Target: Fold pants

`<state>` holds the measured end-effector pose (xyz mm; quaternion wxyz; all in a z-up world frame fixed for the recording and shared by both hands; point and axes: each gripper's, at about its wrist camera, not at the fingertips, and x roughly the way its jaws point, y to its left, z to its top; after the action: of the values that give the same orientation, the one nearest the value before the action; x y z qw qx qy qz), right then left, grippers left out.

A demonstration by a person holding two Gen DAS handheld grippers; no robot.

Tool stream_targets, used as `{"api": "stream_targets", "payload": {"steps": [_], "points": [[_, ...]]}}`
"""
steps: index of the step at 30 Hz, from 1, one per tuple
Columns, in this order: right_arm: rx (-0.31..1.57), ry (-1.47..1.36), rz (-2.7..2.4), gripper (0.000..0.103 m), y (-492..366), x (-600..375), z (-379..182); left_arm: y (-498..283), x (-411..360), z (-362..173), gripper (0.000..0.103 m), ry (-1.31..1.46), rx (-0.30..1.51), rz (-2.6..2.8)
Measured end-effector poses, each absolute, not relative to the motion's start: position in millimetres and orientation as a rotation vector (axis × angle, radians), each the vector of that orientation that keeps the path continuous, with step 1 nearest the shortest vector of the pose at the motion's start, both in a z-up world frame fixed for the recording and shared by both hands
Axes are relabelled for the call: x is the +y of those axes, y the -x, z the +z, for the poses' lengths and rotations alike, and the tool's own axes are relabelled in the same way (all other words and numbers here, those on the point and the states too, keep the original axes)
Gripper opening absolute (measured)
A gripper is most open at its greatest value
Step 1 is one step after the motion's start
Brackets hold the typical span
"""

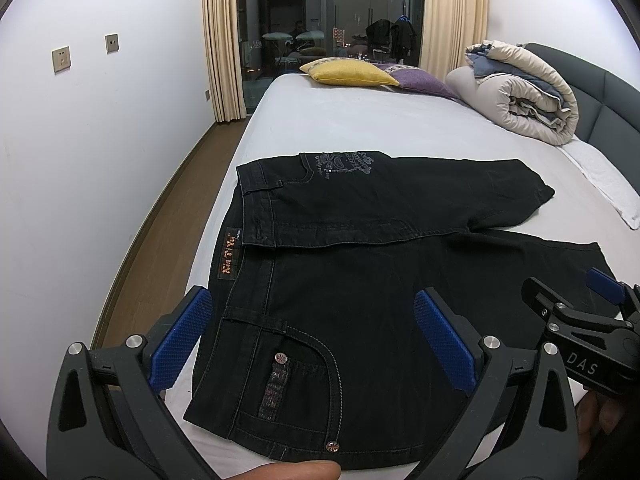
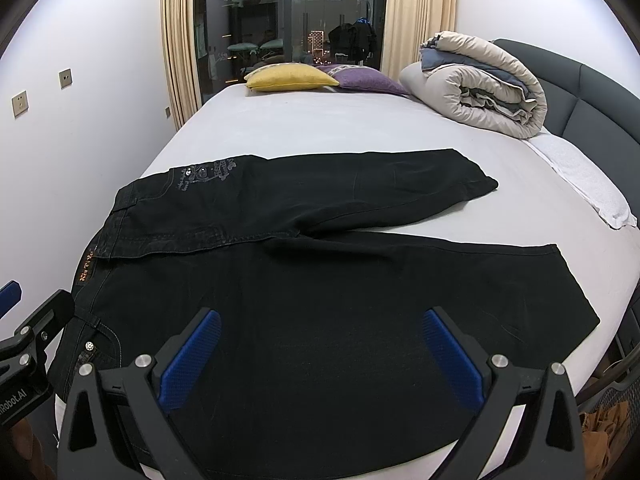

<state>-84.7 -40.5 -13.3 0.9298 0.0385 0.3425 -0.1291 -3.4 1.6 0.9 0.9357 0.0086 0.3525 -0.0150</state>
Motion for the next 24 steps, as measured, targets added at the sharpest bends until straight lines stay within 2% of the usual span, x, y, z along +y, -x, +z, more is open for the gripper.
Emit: {"api": "stream_targets", "payload": {"steps": [24], "points": [[0.703,-0.078,-0.263,0.103,84.5,-38.3,-13.4,3.6,1.7,1.0,0.103,-0.016,0.721,-0.033]]}}
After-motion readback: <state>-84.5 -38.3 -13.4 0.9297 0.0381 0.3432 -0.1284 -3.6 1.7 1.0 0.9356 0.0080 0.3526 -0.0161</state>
